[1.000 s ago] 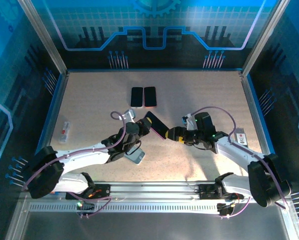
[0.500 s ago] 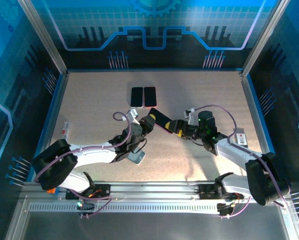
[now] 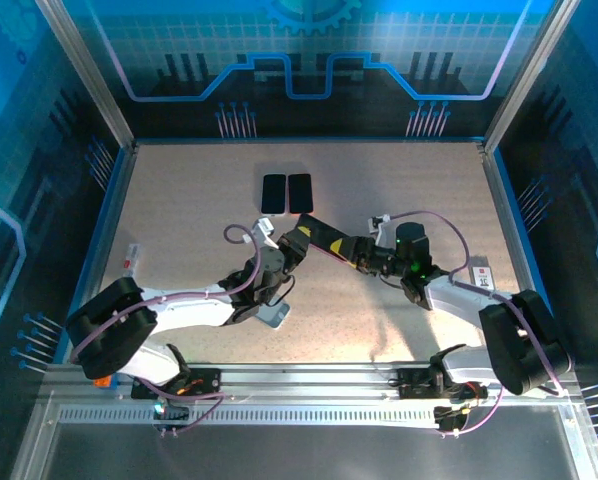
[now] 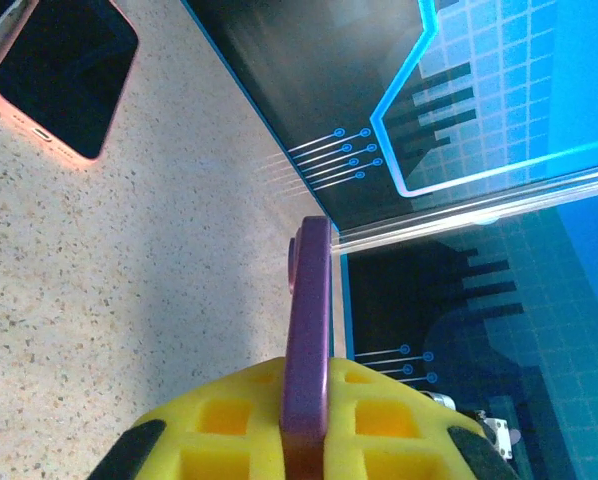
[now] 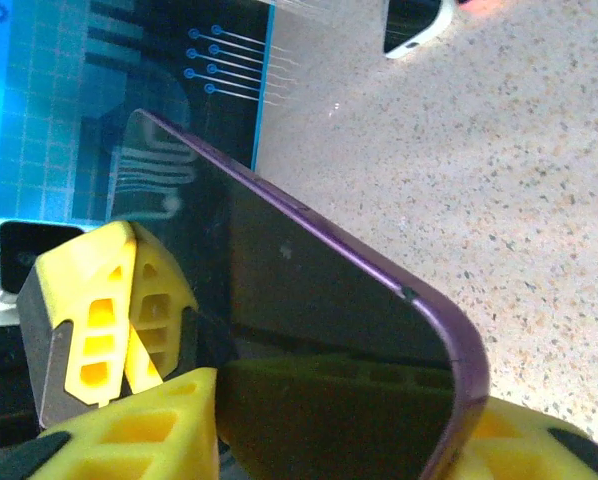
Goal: Put the phone into the phone case
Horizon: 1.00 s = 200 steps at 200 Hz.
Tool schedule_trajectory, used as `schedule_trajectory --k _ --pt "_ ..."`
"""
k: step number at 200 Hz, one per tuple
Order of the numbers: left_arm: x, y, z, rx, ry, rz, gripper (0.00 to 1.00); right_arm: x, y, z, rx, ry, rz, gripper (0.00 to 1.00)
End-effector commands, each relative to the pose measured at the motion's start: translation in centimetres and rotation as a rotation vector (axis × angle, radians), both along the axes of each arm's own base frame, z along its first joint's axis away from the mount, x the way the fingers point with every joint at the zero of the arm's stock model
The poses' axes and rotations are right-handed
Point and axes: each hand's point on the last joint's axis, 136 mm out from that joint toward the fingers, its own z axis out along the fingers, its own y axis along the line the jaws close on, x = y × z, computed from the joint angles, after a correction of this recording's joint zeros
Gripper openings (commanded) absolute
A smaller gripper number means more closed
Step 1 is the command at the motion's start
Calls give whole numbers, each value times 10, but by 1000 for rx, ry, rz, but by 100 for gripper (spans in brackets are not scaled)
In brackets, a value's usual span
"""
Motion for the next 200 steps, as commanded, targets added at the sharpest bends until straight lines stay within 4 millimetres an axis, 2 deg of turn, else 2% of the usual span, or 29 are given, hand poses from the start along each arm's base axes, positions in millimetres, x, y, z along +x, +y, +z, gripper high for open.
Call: schedule_trajectory --k 1,20,33,66,80,114,138,172,200 --pt "-10 -10 24 -42 -28 -56 0 5 1 19 12 -110 -5 32" --pt "-13 -3 21 -22 -13 -39 0 3 -2 20 -4 -121 -10 19" --pt "-14 2 19 -7 -2 -29 8 1 -4 21 -16 -128 -18 13" --pt "-19 13 14 45 24 -10 19 -3 -7 22 -70 -134 -10 0" --pt "-20 17 14 58 25 -4 20 -5 -9 24 -78 -138 -13 0" --pt "-25 28 12 98 35 16 32 -10 -10 27 -84 -140 -2 0" --pt "-30 38 10 142 48 26 33 -14 -10 28 -93 -138 6 0" --pt "-42 61 -2 200 89 58 40 -19 -11 30 -95 -138 17 0" --pt "-61 79 -22 287 173 38 37 -25 -11 28 -106 -121 36 0"
